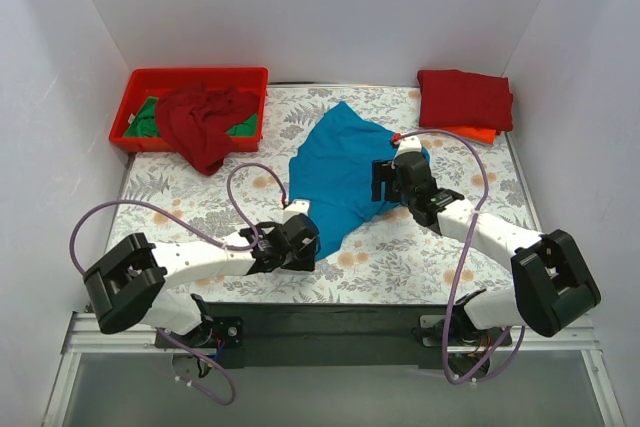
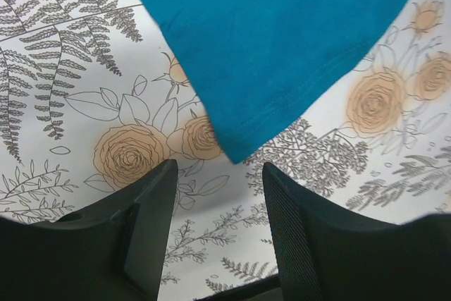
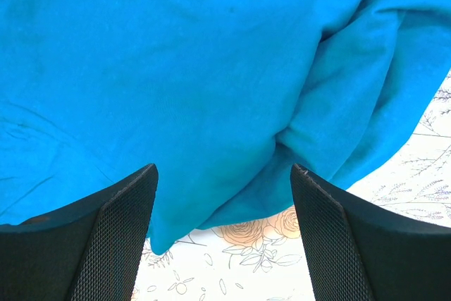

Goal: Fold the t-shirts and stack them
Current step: Flatten the tshirt out

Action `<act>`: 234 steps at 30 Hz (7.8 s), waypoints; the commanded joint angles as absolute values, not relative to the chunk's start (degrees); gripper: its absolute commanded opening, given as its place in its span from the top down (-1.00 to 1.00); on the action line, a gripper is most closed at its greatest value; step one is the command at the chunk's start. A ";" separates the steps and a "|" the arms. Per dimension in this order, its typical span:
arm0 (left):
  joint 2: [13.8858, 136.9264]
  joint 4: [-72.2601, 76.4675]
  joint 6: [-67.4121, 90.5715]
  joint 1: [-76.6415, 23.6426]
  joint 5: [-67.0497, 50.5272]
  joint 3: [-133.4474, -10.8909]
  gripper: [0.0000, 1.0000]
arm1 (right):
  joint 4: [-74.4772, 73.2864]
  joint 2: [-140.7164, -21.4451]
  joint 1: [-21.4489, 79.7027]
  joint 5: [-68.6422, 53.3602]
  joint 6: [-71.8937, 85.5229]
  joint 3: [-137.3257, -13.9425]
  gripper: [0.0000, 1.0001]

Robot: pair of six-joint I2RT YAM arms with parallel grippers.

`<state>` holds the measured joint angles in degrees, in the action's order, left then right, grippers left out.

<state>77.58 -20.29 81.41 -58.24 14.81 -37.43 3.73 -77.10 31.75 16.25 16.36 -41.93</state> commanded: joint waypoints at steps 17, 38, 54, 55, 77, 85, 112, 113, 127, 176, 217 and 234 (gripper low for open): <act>85.34 -16.44 80.95 -58.71 17.40 -39.64 0.42 | 6.68 -73.04 31.82 16.08 16.79 -39.99 -0.64; 67.24 -1.23 62.06 -31.67 10.64 -49.21 1.00 | 5.36 -66.53 31.82 13.01 16.08 -35.77 -0.61; 65.92 -0.62 60.65 -12.05 -3.69 -46.50 1.00 | 5.36 -79.09 31.90 9.41 18.37 -38.40 -0.56; 65.92 -0.79 60.56 -11.69 -3.69 -46.41 1.00 | 5.62 -80.06 31.82 9.84 18.46 -38.76 -0.55; 63.20 -1.58 59.50 -6.60 -4.04 -44.21 1.00 | 5.99 -71.76 30.32 17.31 13.01 -43.15 0.97; 62.76 -2.90 59.32 -2.03 -0.88 -43.42 1.00 | 0.87 -53.55 30.41 17.51 10.55 -48.25 0.97; 65.92 -2.55 59.68 -0.18 -3.08 -42.89 1.00 | -1.74 -72.76 55.10 13.87 22.85 -39.55 -0.14; 65.83 -2.55 59.68 -0.18 -3.08 -42.80 1.00 | -3.06 -73.64 55.63 15.45 23.46 -39.81 -0.16; 66.27 -2.29 59.68 -0.17 -3.08 -42.80 1.00 | -5.71 -85.42 56.51 23.73 27.07 -40.78 0.26; 69.43 -1.32 59.68 4.66 -7.65 -42.19 1.00 | -16.61 -57.83 61.52 15.21 36.83 -27.42 0.15; 73.04 -2.20 60.29 9.67 -4.12 -42.37 1.00 | -50.07 -56.78 63.28 37.44 41.83 -42.71 0.95; 72.33 -0.35 60.73 10.11 -8.70 -41.40 1.00 | -42.58 -58.01 67.32 29.19 47.55 -37.37 -0.05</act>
